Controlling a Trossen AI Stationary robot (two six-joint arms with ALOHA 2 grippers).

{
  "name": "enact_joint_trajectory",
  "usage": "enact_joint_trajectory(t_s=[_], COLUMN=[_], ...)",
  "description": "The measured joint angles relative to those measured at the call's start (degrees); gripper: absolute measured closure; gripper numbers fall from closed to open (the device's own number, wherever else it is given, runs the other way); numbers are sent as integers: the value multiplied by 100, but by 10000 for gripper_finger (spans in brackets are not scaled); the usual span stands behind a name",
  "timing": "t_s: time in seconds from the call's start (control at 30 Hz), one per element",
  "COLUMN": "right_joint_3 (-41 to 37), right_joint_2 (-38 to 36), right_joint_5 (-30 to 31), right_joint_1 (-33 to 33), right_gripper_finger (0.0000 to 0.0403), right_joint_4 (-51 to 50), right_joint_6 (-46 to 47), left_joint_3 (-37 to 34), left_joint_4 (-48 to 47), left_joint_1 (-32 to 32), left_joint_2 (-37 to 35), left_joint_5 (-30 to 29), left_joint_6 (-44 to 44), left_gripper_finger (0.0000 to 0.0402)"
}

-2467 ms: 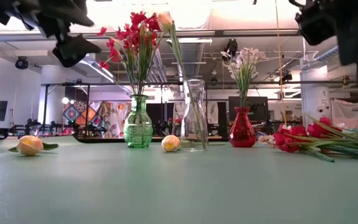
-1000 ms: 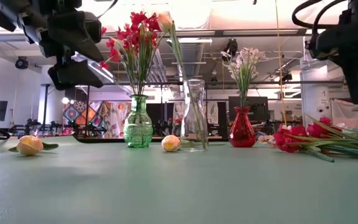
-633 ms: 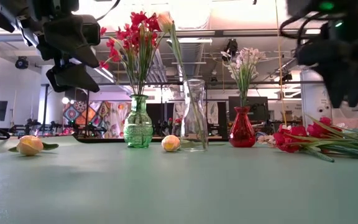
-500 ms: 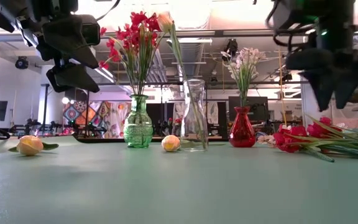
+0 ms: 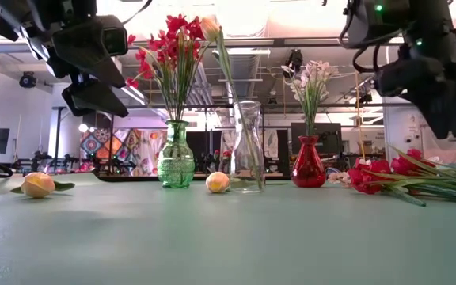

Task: Sort flowers into vase by color
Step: Put the right white flower into the red vase

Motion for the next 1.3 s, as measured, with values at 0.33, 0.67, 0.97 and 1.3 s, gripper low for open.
enact_joint_trajectory(t_s=[0.33,0.67,0.97,1.3], right_joint_3=[-437,-1040,-1640,-1912], right_joint_2=[-2,-2,0,-9], right_joint_5=[124,125,139,430], right_joint_1=[16,64,64,67], right_gripper_finger=[207,207,252,384], right_joint_4=[51,970,1254,2055], right_joint_6=[318,594,866,710], left_joint_3=[1,-2,0,1], left_joint_4=[2,23,536,1149], left_joint_1=[0,0,0,-11], left_joint_2=[0,-2,-2,-2], left_joint_5=[2,4,9,28], left_joint_6=[121,208,481,651], left_gripper_finger=[161,161,161,161])
